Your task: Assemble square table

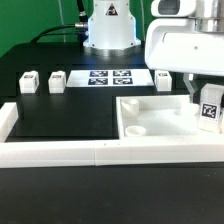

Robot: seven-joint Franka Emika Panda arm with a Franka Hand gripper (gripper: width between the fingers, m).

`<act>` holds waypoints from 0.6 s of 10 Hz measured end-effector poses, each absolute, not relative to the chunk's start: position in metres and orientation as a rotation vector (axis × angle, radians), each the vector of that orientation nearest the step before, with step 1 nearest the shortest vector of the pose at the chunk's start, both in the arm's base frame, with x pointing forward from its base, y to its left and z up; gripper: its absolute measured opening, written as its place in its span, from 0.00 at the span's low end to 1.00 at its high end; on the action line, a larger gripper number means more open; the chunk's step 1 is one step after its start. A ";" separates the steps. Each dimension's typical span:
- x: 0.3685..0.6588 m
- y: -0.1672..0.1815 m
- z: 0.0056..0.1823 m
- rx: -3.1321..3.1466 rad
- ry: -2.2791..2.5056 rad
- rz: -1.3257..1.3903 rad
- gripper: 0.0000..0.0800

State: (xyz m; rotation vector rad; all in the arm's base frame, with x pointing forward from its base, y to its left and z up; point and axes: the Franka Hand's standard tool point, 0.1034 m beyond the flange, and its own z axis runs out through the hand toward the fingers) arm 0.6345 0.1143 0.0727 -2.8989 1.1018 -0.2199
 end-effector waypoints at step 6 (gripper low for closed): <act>0.626 0.109 0.070 -2.064 2.123 -0.013 0.37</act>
Offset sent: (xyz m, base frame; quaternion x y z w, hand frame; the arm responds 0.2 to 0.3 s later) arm 0.0128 0.0250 -0.0004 0.1019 -0.0779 0.3307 0.9350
